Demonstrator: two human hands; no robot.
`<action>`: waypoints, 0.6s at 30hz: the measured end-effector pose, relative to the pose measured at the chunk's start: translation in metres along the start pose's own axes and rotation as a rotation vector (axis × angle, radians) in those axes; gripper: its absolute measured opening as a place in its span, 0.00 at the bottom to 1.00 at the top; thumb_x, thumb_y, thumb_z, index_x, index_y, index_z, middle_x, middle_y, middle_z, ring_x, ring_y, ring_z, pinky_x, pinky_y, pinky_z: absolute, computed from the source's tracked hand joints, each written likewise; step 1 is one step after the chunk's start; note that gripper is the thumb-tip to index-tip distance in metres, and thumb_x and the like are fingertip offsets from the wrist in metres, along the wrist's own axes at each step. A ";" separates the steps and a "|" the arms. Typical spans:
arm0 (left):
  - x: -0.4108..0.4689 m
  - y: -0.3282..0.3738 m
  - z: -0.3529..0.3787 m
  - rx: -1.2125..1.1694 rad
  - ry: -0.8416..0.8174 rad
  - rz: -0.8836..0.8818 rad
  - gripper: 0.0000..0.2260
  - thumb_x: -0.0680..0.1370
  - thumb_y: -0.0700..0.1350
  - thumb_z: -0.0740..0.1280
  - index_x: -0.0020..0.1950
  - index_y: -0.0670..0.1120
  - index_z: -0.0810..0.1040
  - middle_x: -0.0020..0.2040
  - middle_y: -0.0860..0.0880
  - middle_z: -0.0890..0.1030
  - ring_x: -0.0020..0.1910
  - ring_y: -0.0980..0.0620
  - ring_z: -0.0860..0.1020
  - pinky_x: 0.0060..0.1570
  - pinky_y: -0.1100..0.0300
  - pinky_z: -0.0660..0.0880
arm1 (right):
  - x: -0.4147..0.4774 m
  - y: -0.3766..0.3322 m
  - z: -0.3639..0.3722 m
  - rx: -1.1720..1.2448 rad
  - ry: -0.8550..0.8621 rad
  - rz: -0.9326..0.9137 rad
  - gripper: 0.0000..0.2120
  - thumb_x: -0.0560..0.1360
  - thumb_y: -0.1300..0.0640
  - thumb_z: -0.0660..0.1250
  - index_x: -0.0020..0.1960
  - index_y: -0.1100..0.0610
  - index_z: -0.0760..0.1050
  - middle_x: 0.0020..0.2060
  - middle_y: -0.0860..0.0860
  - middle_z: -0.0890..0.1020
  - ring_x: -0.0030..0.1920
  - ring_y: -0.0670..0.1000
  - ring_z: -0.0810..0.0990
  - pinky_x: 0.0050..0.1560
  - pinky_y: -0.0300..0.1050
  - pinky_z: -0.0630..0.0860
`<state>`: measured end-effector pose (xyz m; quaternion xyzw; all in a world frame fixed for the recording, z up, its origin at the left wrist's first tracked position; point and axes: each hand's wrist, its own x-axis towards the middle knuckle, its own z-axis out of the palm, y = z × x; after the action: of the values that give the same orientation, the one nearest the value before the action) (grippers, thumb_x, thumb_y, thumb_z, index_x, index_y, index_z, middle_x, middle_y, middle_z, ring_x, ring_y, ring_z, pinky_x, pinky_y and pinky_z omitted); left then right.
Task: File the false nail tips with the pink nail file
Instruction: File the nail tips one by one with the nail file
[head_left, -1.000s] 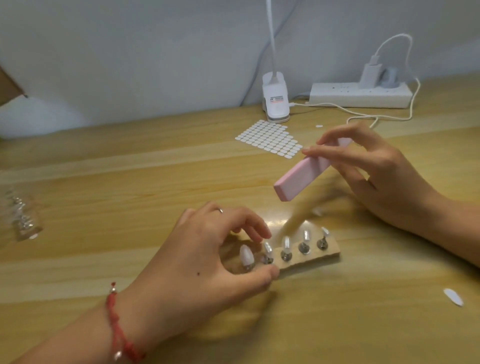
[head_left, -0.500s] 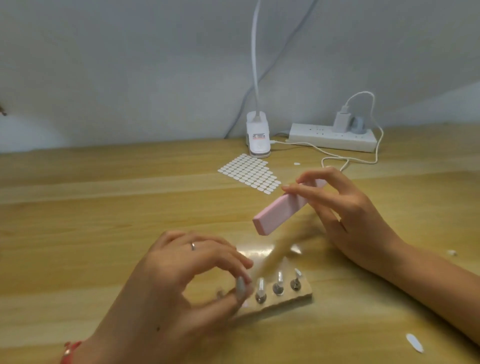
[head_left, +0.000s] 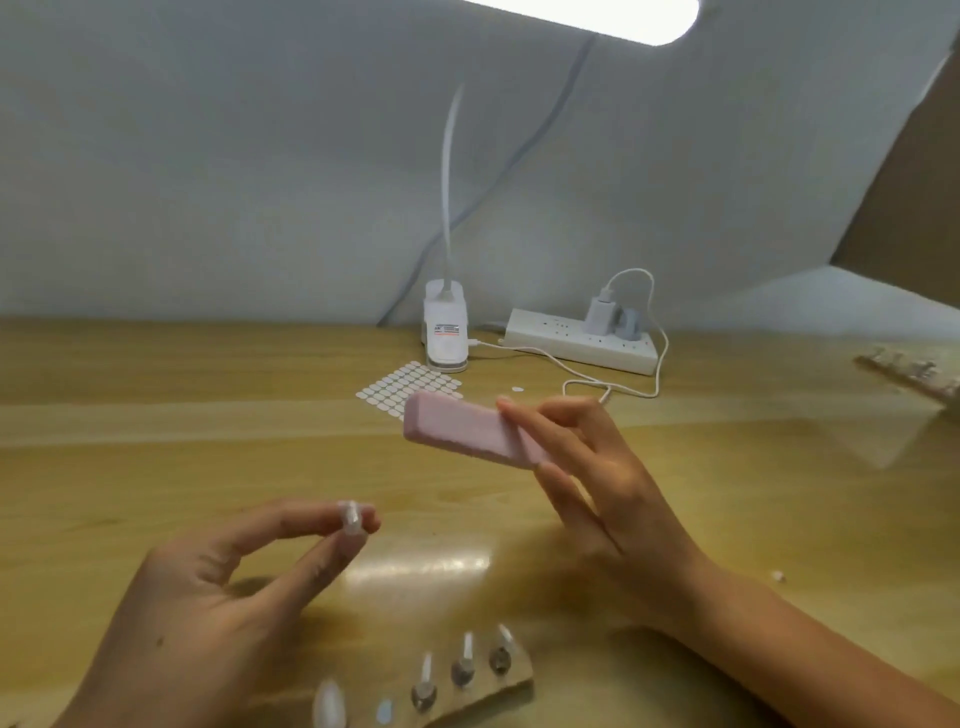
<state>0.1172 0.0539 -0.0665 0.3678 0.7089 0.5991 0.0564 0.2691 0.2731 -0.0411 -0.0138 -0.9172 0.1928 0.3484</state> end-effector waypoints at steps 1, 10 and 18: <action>0.002 -0.003 -0.001 -0.020 -0.009 -0.021 0.27 0.58 0.76 0.68 0.48 0.61 0.84 0.45 0.60 0.85 0.48 0.63 0.81 0.46 0.67 0.78 | -0.001 -0.003 0.000 0.016 -0.016 0.004 0.21 0.82 0.57 0.54 0.74 0.50 0.66 0.60 0.54 0.72 0.60 0.49 0.72 0.57 0.46 0.75; 0.006 0.006 0.000 -0.030 -0.074 -0.009 0.24 0.57 0.76 0.68 0.42 0.61 0.85 0.44 0.59 0.85 0.45 0.63 0.82 0.49 0.65 0.75 | 0.004 -0.024 -0.005 0.022 -0.080 -0.112 0.18 0.84 0.48 0.51 0.72 0.43 0.69 0.55 0.48 0.72 0.39 0.51 0.79 0.37 0.45 0.77; 0.001 0.024 0.004 -0.074 -0.124 -0.044 0.10 0.60 0.62 0.73 0.35 0.60 0.85 0.39 0.58 0.85 0.42 0.65 0.82 0.45 0.78 0.71 | 0.003 -0.044 0.000 -0.099 -0.195 -0.155 0.18 0.82 0.49 0.56 0.70 0.36 0.70 0.53 0.42 0.69 0.32 0.44 0.72 0.36 0.30 0.74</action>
<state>0.1293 0.0582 -0.0463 0.3863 0.6893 0.5996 0.1271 0.2723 0.2329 -0.0232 0.0589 -0.9534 0.1202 0.2703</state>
